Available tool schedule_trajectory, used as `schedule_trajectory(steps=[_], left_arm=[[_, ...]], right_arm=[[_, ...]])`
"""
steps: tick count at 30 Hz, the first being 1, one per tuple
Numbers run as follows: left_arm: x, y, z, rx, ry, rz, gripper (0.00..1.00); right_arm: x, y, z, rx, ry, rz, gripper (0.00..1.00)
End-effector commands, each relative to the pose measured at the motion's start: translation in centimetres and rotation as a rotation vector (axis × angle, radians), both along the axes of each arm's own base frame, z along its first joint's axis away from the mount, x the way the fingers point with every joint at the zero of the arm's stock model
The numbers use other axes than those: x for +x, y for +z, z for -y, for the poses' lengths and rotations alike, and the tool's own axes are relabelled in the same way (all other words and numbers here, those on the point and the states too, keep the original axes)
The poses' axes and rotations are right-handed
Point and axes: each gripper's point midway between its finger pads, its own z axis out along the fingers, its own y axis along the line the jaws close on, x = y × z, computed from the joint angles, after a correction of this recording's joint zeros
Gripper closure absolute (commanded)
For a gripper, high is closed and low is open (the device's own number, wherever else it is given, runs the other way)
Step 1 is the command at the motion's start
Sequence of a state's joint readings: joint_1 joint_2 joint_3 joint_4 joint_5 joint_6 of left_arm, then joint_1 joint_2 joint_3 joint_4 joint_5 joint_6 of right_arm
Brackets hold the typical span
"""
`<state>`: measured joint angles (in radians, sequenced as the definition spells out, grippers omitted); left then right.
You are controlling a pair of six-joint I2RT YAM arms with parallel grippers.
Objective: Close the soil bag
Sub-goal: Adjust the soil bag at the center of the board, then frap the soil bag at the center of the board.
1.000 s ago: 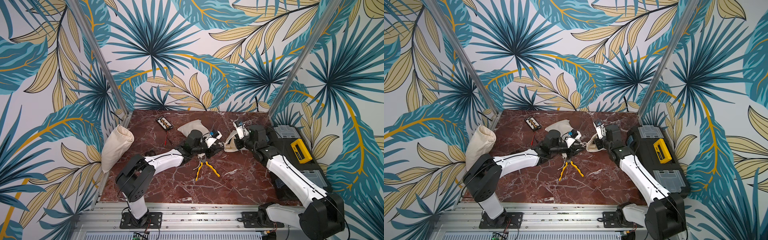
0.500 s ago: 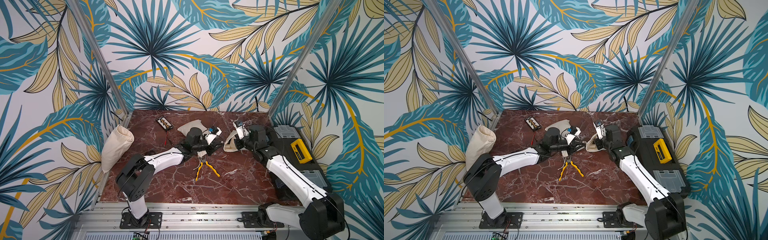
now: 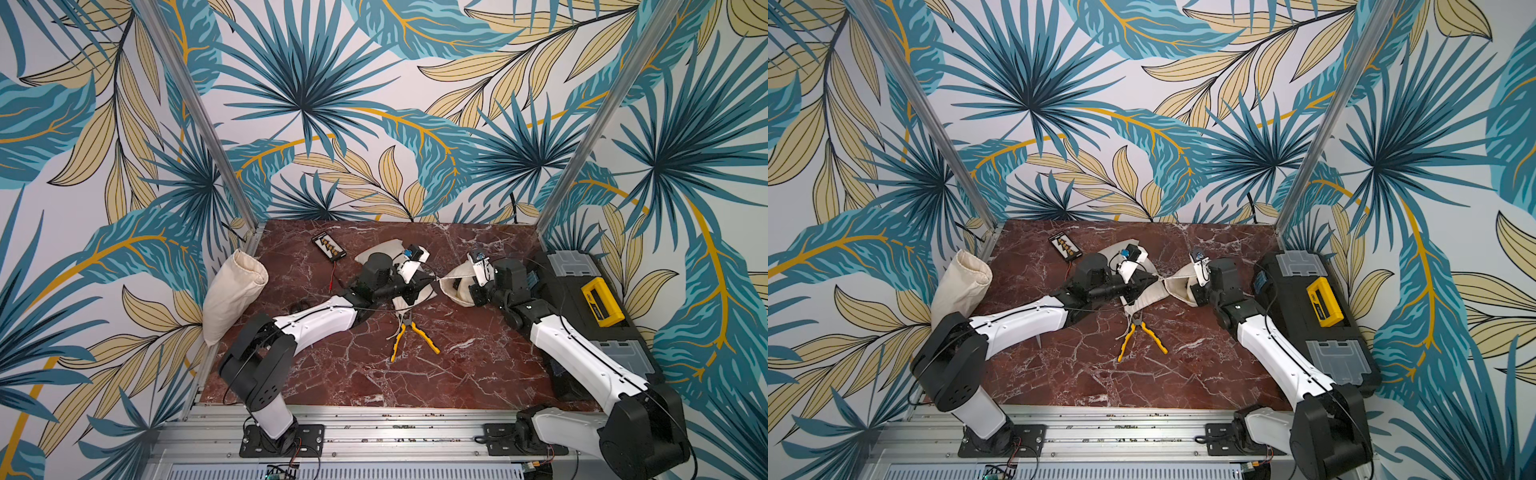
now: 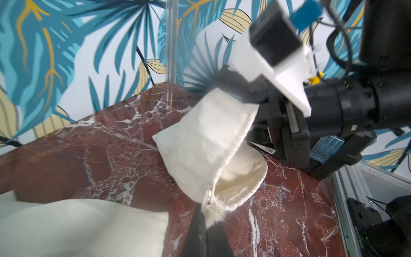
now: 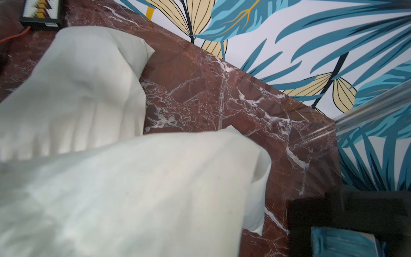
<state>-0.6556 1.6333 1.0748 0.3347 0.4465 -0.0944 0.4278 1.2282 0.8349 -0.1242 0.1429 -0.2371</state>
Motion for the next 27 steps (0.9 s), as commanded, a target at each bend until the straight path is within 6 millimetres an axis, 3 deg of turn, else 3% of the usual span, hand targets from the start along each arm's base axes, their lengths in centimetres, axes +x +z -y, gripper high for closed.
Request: schedule_trajectory(steps=[1, 3, 5, 10, 14, 17, 21, 27], left_arm=[[-0.3, 3.4, -1.5, -0.036, 0.041, 0.036, 1.0], [-1.1, 4.2, -1.5, -0.054, 0.017, 0.034, 1.0], [-1.8, 4.8, -1.3, -0.075, -0.016, 0.029, 1.0], [-2.8, 5.2, -0.3, -0.086, -0.054, 0.011, 1.0], [-3.1, 5.3, 0.1, -0.088, -0.063, 0.003, 1.0], [-3.3, 5.4, 0.2, -0.086, -0.067, -0.002, 1.0], [-3.3, 5.5, -0.1, -0.083, -0.049, -0.007, 1.0], [-3.1, 5.3, -0.6, -0.074, -0.017, -0.014, 1.0]], right_arm=[[-0.2, 0.0, 1.0, -0.013, -0.048, 0.029, 1.0], [-0.4, 0.2, 0.4, 0.009, -0.012, 0.027, 0.95], [-0.9, 1.2, -1.0, 0.062, 0.056, 0.033, 0.81], [-3.8, 6.9, -4.5, 0.209, 0.248, 0.144, 0.51], [-5.8, 9.9, -6.4, 0.283, 0.345, 0.189, 0.35], [-5.7, 10.2, -7.8, 0.314, 0.38, 0.195, 0.29], [-3.7, 8.4, -8.2, 0.284, 0.338, 0.169, 0.28], [-2.7, 5.5, -9.4, 0.26, 0.357, 0.082, 0.37]])
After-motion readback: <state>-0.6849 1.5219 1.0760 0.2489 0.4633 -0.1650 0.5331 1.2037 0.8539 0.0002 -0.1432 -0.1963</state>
